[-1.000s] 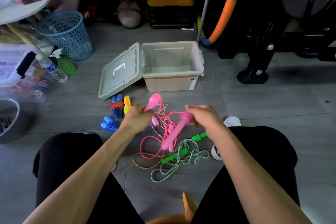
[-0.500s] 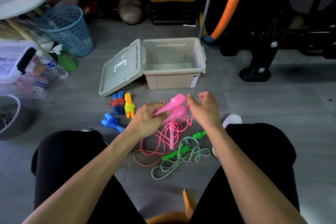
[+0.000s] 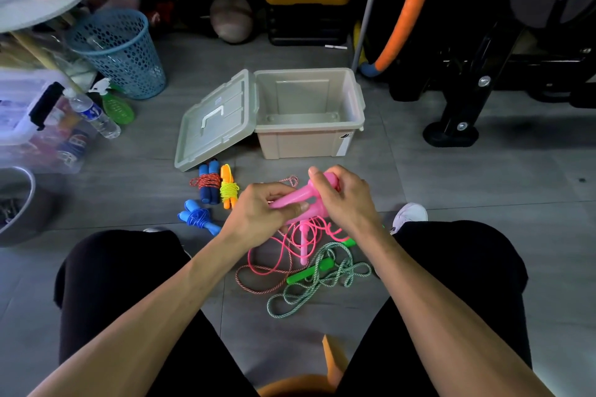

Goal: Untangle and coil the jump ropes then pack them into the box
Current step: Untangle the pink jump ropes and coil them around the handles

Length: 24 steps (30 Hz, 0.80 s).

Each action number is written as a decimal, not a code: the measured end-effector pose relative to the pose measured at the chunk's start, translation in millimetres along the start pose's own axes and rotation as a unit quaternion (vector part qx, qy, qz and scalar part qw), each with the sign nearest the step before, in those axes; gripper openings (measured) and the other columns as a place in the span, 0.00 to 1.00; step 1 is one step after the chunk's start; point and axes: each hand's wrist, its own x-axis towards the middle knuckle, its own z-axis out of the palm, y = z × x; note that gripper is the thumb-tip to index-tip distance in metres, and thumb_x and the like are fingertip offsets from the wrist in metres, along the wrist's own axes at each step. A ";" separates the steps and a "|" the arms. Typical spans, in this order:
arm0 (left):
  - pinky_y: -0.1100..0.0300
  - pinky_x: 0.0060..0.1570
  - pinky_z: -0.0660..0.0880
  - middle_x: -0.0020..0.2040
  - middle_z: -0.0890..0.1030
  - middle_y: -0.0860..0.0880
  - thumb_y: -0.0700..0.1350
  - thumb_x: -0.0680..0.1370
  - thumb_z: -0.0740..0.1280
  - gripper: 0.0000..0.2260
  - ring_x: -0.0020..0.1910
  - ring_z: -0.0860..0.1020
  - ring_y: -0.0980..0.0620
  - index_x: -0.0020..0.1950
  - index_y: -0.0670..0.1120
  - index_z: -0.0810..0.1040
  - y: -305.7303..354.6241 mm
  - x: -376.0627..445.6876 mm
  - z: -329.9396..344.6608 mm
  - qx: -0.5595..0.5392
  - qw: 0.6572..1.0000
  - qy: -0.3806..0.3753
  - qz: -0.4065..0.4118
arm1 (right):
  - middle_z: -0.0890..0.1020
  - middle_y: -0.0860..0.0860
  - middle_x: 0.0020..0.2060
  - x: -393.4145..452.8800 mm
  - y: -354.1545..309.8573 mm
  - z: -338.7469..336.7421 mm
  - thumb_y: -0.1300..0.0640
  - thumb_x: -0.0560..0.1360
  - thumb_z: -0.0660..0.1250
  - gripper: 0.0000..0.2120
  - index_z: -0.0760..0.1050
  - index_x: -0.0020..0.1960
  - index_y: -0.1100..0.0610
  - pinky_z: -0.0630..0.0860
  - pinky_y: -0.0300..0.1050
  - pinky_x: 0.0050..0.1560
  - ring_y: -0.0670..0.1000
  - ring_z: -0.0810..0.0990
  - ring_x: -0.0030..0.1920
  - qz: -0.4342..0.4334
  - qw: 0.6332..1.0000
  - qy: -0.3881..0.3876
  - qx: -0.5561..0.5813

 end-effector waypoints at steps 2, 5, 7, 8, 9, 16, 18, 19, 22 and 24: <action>0.56 0.30 0.75 0.36 0.83 0.49 0.49 0.75 0.72 0.05 0.31 0.80 0.49 0.51 0.54 0.83 -4.7 1.5 2.4 0.058 0.997 0.012 0.052 | 0.79 0.50 0.32 2.0 -1.8 -0.8 0.42 0.76 0.66 0.20 0.76 0.38 0.58 0.69 0.31 0.31 0.41 0.75 0.32 0.003 0.999 0.040 0.012; 0.54 0.41 0.78 0.49 0.81 0.52 0.58 0.70 0.68 0.21 0.43 0.80 0.49 0.61 0.53 0.77 -11.0 5.5 2.9 0.303 0.936 0.037 0.173 | 0.77 0.49 0.29 6.1 -3.8 -5.4 0.46 0.75 0.66 0.18 0.73 0.35 0.59 0.67 0.30 0.28 0.39 0.73 0.28 0.048 0.995 0.090 0.020; 0.53 0.47 0.77 0.53 0.79 0.48 0.59 0.68 0.68 0.28 0.49 0.80 0.45 0.65 0.48 0.74 -12.8 8.5 4.1 0.449 0.873 0.029 0.188 | 0.79 0.49 0.29 7.7 -1.0 -5.6 0.46 0.75 0.66 0.17 0.74 0.36 0.59 0.68 0.30 0.28 0.41 0.76 0.30 0.100 0.990 0.087 0.039; 0.52 0.48 0.75 0.53 0.79 0.46 0.56 0.70 0.68 0.27 0.50 0.80 0.43 0.65 0.46 0.73 -11.9 9.3 5.9 0.495 0.851 0.019 0.176 | 0.81 0.49 0.29 7.7 0.6 -3.7 0.46 0.74 0.65 0.17 0.76 0.37 0.59 0.71 0.33 0.31 0.45 0.79 0.33 0.120 0.989 0.077 0.050; 0.51 0.48 0.75 0.53 0.79 0.45 0.51 0.72 0.68 0.23 0.51 0.79 0.42 0.65 0.45 0.72 -10.9 9.4 8.3 0.523 0.838 0.012 0.158 | 0.82 0.50 0.30 7.5 1.7 -1.6 0.46 0.74 0.65 0.17 0.77 0.37 0.60 0.74 0.38 0.35 0.49 0.82 0.35 0.133 0.988 0.066 0.053; 0.56 0.38 0.65 0.53 0.79 0.46 0.49 0.74 0.63 0.18 0.51 0.80 0.42 0.63 0.46 0.70 -2.1 5.0 10.0 0.543 0.835 0.041 0.083 | 0.80 0.54 0.32 3.0 -7.5 1.1 0.44 0.77 0.62 0.20 0.76 0.38 0.60 0.71 0.43 0.36 0.53 0.78 0.37 0.091 0.996 0.013 -0.012; 0.56 0.37 0.65 0.51 0.80 0.46 0.52 0.74 0.63 0.17 0.48 0.81 0.42 0.60 0.46 0.71 -4.6 6.7 8.6 0.553 0.828 0.049 0.077 | 0.81 0.55 0.33 0.7 -9.0 1.5 0.43 0.78 0.61 0.21 0.76 0.38 0.60 0.72 0.42 0.36 0.52 0.78 0.35 0.079 0.997 0.002 -0.024; 0.56 0.37 0.66 0.50 0.80 0.46 0.53 0.75 0.63 0.16 0.48 0.81 0.41 0.59 0.46 0.71 -6.3 7.2 8.4 0.555 0.828 0.047 0.071 | 0.82 0.55 0.35 0.4 -10.2 0.6 0.42 0.79 0.60 0.22 0.77 0.39 0.59 0.72 0.40 0.35 0.49 0.78 0.34 0.079 0.996 -0.011 -0.032; 0.57 0.37 0.66 0.49 0.80 0.45 0.50 0.75 0.63 0.13 0.48 0.80 0.40 0.57 0.46 0.72 -10.5 9.3 4.0 0.546 0.837 0.029 0.024 | 0.81 0.54 0.38 3.4 -15.0 -8.2 0.40 0.80 0.57 0.24 0.79 0.42 0.59 0.69 0.42 0.38 0.50 0.78 0.37 0.090 0.994 -0.050 -0.028; 0.57 0.37 0.67 0.44 0.79 0.45 0.49 0.77 0.64 0.07 0.45 0.80 0.41 0.49 0.46 0.72 -16.6 12.6 -7.1 0.443 0.896 -0.009 -0.019 | 0.77 0.49 0.27 7.5 -14.8 -15.5 0.39 0.79 0.58 0.26 0.76 0.34 0.57 0.68 0.43 0.39 0.49 0.75 0.33 0.107 0.993 -0.057 0.008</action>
